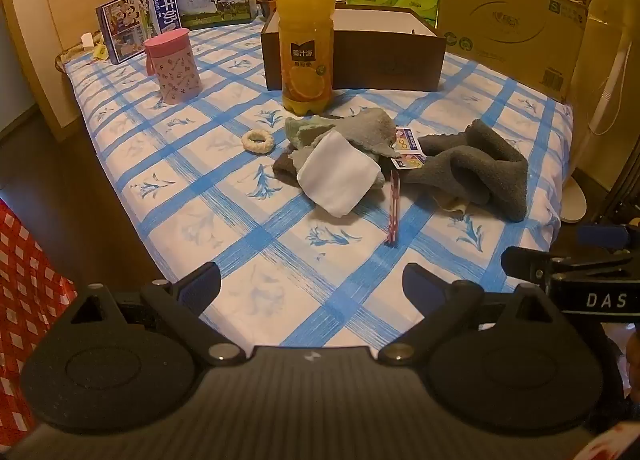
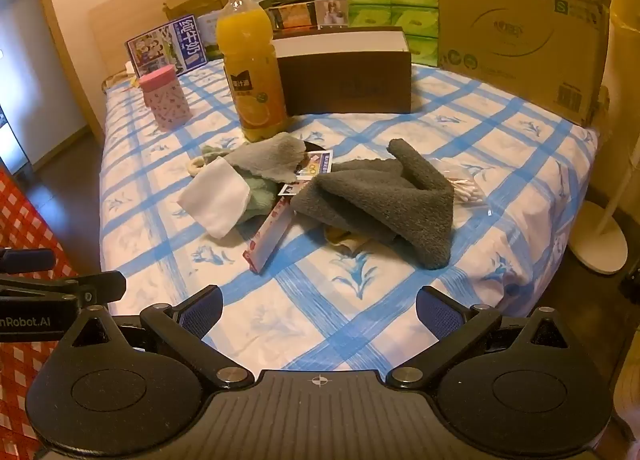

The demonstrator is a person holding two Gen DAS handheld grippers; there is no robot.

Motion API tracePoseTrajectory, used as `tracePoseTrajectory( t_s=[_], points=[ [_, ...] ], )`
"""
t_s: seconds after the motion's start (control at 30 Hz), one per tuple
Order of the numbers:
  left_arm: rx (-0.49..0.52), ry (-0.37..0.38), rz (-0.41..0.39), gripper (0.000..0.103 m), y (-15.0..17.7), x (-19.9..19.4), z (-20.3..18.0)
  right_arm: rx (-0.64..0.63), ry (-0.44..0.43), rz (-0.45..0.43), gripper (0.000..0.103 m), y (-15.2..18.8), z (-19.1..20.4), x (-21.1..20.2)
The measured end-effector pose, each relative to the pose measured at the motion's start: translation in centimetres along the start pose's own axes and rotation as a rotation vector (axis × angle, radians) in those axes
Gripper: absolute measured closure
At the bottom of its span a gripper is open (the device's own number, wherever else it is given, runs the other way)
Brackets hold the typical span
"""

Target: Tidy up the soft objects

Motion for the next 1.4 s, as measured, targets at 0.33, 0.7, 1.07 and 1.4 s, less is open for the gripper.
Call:
tracePoseTrajectory(
  t_s=[0.33, 0.7, 1.07, 1.4],
  points=[
    [0.002, -0.003, 0.002, 0.006, 0.01, 0.01, 0.01, 0.001, 0.001, 0.002, 0.0, 0.0, 0.01, 0.04],
    [0.002, -0.002, 0.004, 0.006, 0.02, 0.02, 0.02, 0.001, 0.0, 0.003, 0.0, 0.01, 0.09, 0.07],
    [0.002, -0.001, 0.004, 0.006, 0.02, 0.03, 0.0, 0.001, -0.002, 0.002, 0.0, -0.01, 0.13, 0.0],
    [0.002, -0.001, 0.003, 0.006, 0.02, 0.03, -0.01, 0.001, -0.003, 0.001, 0.0, -0.01, 0.15, 0.01]
  ],
)
Point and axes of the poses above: each gripper's, at about its wrist camera, not at the fingertips, and x roughly the way its jaws point, z to its left, y to its underside, the point moved 7 cm from there along x, roughly the way its jaws point, and after that the axes turned 11 degrees about -x, right-handed, at the moved point
